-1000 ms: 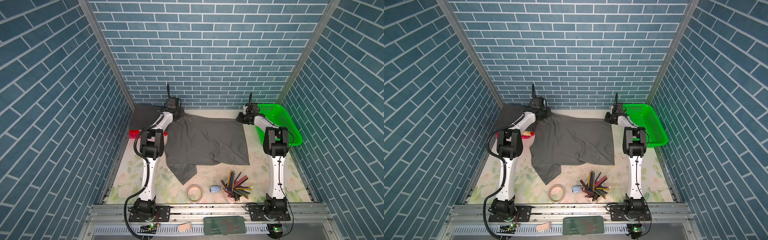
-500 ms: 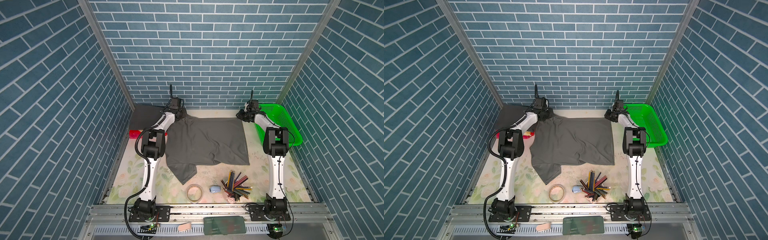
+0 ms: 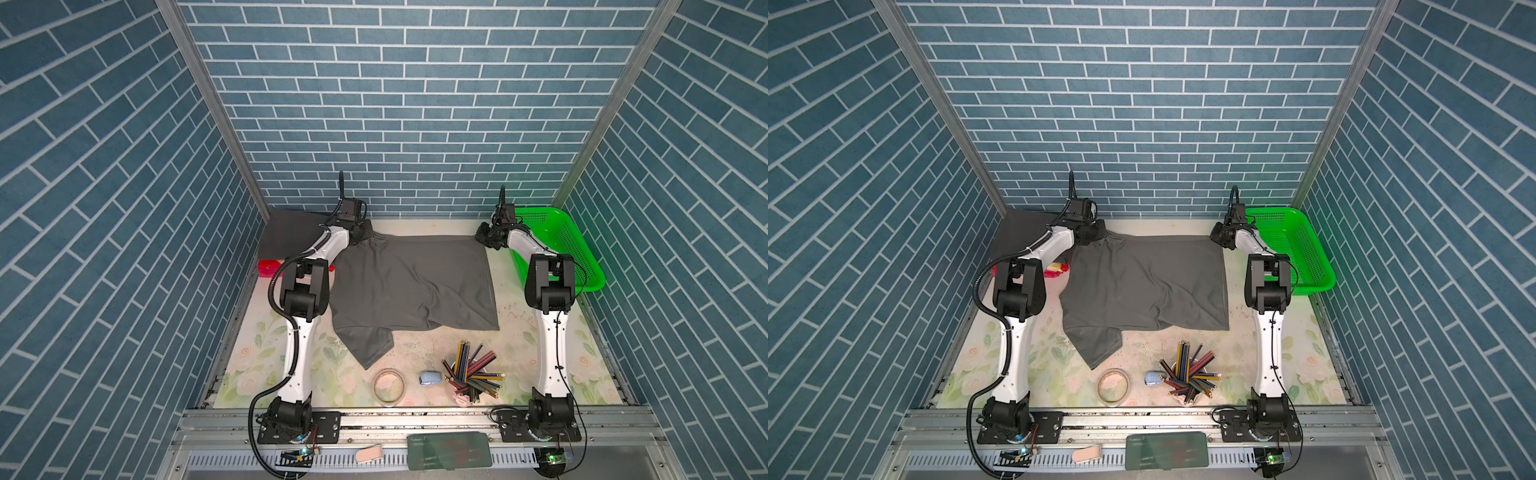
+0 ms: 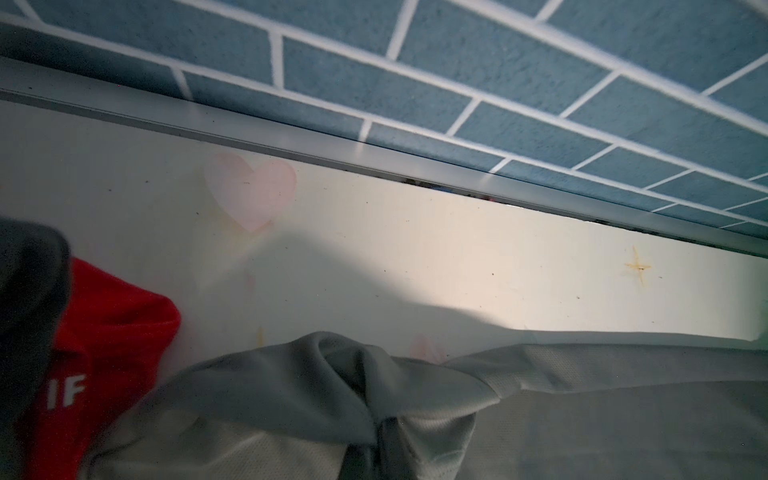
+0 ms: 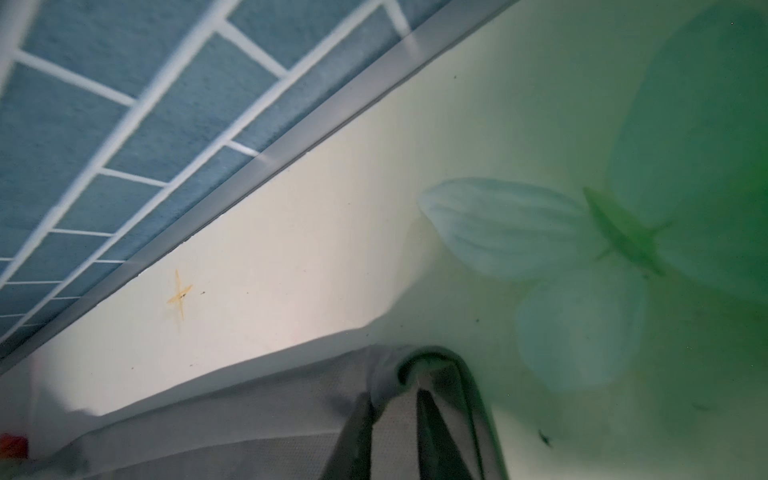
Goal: Fold and stack the t-shirts
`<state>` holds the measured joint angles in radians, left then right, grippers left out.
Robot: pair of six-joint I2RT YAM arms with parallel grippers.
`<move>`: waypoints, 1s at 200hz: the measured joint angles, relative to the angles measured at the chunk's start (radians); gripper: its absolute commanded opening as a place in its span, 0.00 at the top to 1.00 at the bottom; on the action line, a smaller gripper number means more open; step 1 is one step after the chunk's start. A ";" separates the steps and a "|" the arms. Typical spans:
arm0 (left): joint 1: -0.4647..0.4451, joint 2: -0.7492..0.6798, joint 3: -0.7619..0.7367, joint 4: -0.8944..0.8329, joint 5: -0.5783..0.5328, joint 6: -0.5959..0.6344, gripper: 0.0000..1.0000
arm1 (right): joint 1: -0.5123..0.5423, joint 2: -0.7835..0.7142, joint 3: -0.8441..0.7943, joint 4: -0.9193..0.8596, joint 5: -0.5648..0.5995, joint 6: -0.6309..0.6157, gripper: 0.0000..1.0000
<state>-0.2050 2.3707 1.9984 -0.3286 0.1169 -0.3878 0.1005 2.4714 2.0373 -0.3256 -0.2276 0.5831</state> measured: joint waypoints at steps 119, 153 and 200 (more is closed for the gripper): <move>0.014 -0.104 -0.069 0.001 0.043 -0.024 1.00 | 0.009 -0.121 -0.135 0.034 0.024 0.011 1.00; 0.018 -0.146 -0.140 0.008 0.060 -0.031 1.00 | 0.010 -0.200 -0.216 0.063 0.025 0.011 1.00; 0.040 -0.203 -0.262 0.014 0.122 -0.067 1.00 | 0.010 -0.287 -0.383 0.108 0.025 0.011 1.00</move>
<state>-0.1654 2.1681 1.7367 -0.3149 0.2390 -0.4549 0.1108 2.1841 1.6543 -0.2176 -0.2024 0.5941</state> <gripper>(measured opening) 0.067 0.048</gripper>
